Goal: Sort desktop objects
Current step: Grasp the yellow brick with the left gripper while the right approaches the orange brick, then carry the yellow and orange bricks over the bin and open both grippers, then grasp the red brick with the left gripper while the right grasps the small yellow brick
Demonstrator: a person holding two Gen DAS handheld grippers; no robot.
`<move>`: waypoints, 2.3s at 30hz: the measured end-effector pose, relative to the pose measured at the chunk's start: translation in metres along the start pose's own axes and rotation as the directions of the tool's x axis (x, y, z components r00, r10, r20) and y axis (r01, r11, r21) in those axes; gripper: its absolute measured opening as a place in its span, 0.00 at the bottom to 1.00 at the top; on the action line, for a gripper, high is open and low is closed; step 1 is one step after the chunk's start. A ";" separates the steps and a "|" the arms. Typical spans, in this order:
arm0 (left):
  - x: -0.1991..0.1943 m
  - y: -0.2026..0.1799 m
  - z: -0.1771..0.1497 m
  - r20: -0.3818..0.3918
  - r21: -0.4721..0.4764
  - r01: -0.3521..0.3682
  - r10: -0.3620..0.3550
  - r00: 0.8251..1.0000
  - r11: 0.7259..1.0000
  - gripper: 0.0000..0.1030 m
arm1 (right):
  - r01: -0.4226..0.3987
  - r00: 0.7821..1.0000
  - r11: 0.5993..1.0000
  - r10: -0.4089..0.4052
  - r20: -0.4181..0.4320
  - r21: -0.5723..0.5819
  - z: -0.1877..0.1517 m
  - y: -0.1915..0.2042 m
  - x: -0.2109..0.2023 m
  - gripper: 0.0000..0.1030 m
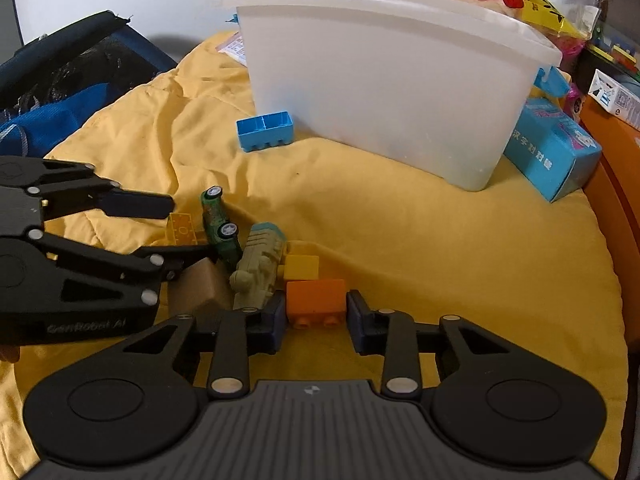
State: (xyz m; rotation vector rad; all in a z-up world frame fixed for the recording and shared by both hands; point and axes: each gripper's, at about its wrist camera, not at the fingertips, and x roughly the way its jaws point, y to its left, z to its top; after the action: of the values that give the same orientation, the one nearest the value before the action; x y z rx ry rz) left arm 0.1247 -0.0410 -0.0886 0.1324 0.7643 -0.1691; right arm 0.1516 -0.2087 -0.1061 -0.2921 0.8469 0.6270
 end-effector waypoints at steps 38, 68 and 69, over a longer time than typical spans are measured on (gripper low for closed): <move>-0.022 0.073 0.192 0.128 -0.231 -0.207 0.240 0.962 0.951 0.74 | 0.088 0.962 0.977 -0.134 0.238 0.195 0.171 -0.103 -0.051 0.65; -0.036 -0.052 -0.035 -0.050 -0.007 0.012 -0.013 0.999 1.000 0.33 | -0.005 0.998 0.999 0.007 0.054 -0.034 0.004 0.002 -0.008 0.37; -0.034 -0.052 -0.035 -0.042 -0.002 0.009 -0.009 0.999 1.000 0.30 | -0.002 0.999 0.999 0.004 0.046 -0.041 0.004 0.004 -0.004 0.36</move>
State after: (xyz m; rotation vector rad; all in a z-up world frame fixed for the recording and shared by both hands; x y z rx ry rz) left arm 0.0663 -0.0819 -0.0924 0.1315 0.8073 -0.1750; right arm 0.1498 -0.2051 -0.1003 -0.3127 0.7911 0.6528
